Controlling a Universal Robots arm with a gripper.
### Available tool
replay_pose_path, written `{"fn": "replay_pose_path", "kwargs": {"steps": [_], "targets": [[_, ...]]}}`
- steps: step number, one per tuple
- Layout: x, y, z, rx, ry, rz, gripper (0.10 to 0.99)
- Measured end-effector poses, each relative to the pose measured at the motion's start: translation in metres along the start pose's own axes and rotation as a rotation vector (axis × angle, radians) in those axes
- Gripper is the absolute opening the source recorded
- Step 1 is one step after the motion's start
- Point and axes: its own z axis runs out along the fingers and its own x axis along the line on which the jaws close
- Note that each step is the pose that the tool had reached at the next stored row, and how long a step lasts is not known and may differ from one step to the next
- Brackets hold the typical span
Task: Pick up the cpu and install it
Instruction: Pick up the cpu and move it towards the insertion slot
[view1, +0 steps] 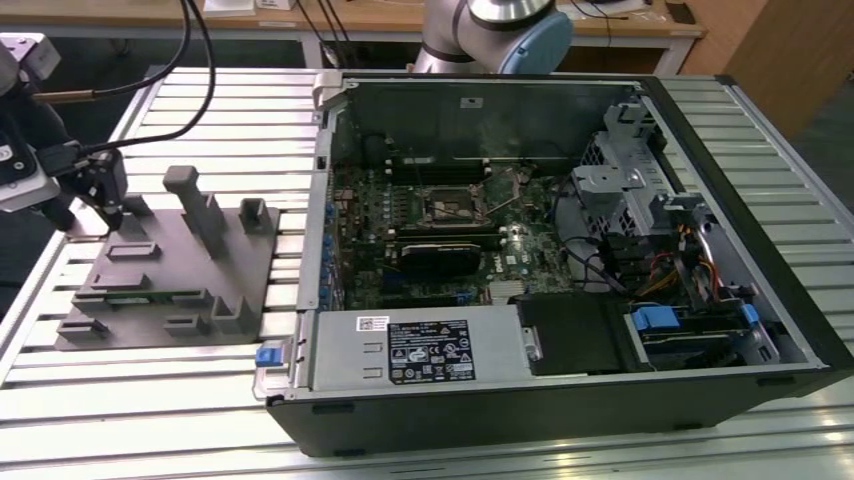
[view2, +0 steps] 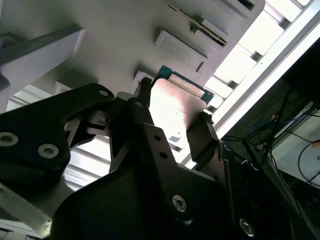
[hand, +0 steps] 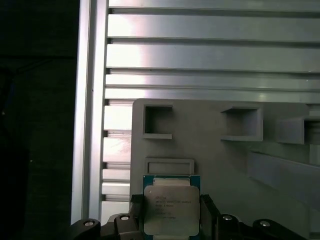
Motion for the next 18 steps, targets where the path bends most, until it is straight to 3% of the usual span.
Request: {"fn": "replay_pose_path", "kwargs": {"steps": [18], "targets": [[0.0001,0.0007,-0.0180,-0.001,0.0001,0.000,0.537]]}}
